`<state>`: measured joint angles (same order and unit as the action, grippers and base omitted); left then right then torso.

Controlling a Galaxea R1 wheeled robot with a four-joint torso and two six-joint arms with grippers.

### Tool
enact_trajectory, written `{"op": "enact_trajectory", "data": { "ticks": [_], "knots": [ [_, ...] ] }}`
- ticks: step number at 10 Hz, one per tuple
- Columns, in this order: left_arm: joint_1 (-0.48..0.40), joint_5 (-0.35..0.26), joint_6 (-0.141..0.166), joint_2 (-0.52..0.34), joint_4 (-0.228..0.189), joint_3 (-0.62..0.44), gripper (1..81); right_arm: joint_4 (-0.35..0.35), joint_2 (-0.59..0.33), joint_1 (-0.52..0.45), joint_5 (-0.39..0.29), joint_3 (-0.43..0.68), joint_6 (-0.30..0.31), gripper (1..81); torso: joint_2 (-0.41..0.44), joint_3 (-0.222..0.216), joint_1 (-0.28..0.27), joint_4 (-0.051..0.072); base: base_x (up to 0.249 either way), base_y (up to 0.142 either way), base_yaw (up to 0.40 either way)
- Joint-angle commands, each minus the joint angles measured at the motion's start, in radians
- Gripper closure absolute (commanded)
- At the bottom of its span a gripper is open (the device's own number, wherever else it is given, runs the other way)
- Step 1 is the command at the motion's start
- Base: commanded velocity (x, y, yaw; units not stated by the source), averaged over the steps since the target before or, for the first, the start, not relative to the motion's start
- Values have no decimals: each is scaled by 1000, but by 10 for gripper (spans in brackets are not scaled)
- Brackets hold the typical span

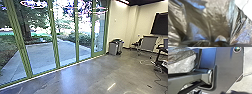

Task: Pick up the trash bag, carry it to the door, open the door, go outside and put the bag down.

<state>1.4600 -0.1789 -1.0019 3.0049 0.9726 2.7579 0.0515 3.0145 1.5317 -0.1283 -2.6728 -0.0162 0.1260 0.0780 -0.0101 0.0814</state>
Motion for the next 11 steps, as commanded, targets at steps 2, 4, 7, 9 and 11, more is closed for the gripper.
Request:
{"op": "enact_trajectory", "data": {
  "ticks": [2, 4, 7, 9, 11],
  "knots": [
    [-65, -79, -11, -7, 0, -1, 811, -2, 2, -58, -60, 1, -2, 10, 1, 0, 2, 0, 84, 0, 0],
    [-63, -79, -11, -7, 0, -1, 811, -2, 2, -58, -60, 1, -2, 10, 0, 0, 1, 0, 97, 0, 0],
    [-63, -79, -11, -7, 0, -1, 811, -2, 2, -57, -60, 1, -2, 10, 1, 0, 2, 0, 110, 0, 0],
    [-65, -79, -11, -7, 0, -1, 811, -2, 2, -57, -60, 1, -2, 10, 1, 0, 1, 0, 115, 0, 0],
    [-65, -79, -11, -7, 2, -1, 811, -2, 2, -57, -60, -1, -2, 10, 1, 0, 1, 0, 115, 0, 0]
  ]
}}
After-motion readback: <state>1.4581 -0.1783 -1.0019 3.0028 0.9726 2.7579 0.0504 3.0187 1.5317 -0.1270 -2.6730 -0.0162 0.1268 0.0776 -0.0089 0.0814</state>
